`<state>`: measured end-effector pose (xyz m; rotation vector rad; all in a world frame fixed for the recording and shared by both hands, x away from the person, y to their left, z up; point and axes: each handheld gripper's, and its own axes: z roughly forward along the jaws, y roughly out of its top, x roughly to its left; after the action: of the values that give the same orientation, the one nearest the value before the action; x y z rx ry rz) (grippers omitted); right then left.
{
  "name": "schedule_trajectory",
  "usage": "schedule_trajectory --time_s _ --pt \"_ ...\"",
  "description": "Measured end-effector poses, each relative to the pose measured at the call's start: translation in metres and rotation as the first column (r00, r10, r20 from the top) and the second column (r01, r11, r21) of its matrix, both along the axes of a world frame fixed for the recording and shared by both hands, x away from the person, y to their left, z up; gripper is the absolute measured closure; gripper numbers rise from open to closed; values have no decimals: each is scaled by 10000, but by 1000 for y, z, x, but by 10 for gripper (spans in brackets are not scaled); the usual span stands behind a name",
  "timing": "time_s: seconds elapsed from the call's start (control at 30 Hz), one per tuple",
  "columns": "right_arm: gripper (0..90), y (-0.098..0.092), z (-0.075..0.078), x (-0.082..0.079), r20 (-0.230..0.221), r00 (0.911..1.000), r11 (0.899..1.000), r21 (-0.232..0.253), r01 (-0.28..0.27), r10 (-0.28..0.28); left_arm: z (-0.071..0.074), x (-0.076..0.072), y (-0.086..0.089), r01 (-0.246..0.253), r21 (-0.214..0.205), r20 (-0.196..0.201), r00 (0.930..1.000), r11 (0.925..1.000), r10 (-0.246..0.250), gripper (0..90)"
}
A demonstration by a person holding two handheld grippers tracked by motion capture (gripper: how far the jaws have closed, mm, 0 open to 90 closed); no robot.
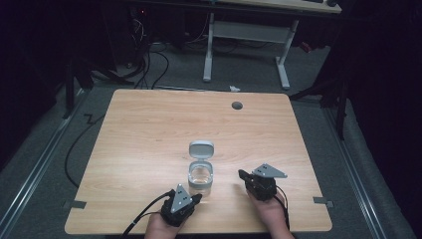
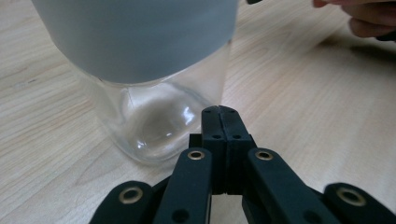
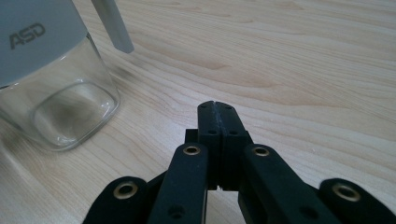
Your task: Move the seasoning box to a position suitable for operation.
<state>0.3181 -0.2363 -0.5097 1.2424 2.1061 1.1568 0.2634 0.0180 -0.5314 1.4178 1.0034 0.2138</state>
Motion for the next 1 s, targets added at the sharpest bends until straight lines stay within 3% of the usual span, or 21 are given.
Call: schedule_trajectory --time_s 0.17,0.23,0.37,0.53,0.8,1.0 --pt "900 2 2 3 11 9999 9999 -59 -118 118 3 2 22 -512 -213 -25 9987 9985 511 900" --pt "900 4 5 7 -85 9999 9999 83 -93 94 3 14 38 -1088 -346 -221 9939 9935 1081 900" --pt "900 10 10 12 -6 10000 9999 93 -85 85 0 29 47 -1554 -233 -218 9877 9876 1549 900" --pt "900 21 18 24 58 9999 9997 183 -163 162 0 37 47 -1643 -282 -338 9860 9860 1633 900" --pt "900 43 31 45 118 9991 9988 276 -406 403 1 38 42 -1581 -311 -308 9871 9869 1571 900" --pt "900 57 42 55 429 9967 9971 296 -696 683 -1 41 38 -1643 -204 -286 9861 9862 1637 900"
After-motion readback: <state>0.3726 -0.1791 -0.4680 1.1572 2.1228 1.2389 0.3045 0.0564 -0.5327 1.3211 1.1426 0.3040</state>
